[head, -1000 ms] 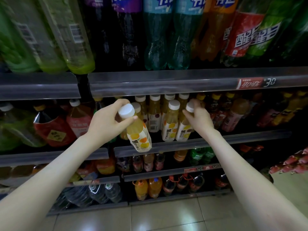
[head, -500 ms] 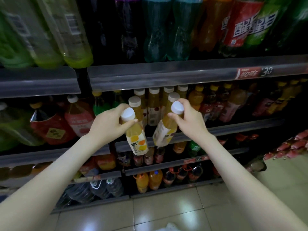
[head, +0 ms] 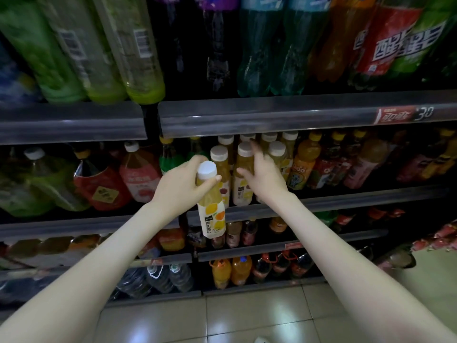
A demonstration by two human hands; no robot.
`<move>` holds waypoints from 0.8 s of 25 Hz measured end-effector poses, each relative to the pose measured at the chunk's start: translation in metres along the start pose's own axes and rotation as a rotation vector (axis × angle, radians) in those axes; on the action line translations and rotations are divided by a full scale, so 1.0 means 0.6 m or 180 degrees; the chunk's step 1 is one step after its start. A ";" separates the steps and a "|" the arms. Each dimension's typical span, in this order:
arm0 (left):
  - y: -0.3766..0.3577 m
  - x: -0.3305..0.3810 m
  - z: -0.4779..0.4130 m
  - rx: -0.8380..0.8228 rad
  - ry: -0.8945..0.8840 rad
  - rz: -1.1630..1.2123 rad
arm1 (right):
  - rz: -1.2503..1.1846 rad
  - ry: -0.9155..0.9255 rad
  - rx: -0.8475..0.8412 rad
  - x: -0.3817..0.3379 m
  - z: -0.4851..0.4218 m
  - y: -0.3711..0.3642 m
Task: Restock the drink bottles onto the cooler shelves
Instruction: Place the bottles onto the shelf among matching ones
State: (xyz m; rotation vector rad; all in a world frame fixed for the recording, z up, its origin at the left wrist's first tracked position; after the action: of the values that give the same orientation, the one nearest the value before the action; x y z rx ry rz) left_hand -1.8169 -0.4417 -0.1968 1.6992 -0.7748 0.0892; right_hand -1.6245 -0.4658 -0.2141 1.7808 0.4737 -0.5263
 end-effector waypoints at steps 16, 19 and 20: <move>-0.145 0.016 -0.002 -0.0467 0.0793 0.0580 | -0.0827 -0.0639 0.0820 0.181 0.103 0.074; -0.198 -0.031 0.004 -0.0521 0.1564 0.0059 | -0.0674 -0.0657 0.0664 0.212 0.078 0.078; -0.209 -0.030 0.001 -0.0573 0.1635 0.0113 | -0.0607 -0.0662 0.0571 0.219 0.069 0.069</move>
State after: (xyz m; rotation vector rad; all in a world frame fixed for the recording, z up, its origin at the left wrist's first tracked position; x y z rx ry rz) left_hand -1.7645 -0.4253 -0.3108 1.4049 -0.4123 0.4489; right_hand -1.4980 -0.5100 -0.2671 1.8355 0.4646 -0.9024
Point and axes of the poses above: each hand's wrist, its own z-axis away from the middle knuckle, its own y-axis out of the back of the hand, x = y × z, the point moved 3 cm from there along -z, towards the middle knuckle, and after that the axes turned 8 degrees about y, right-handed, at the moved point
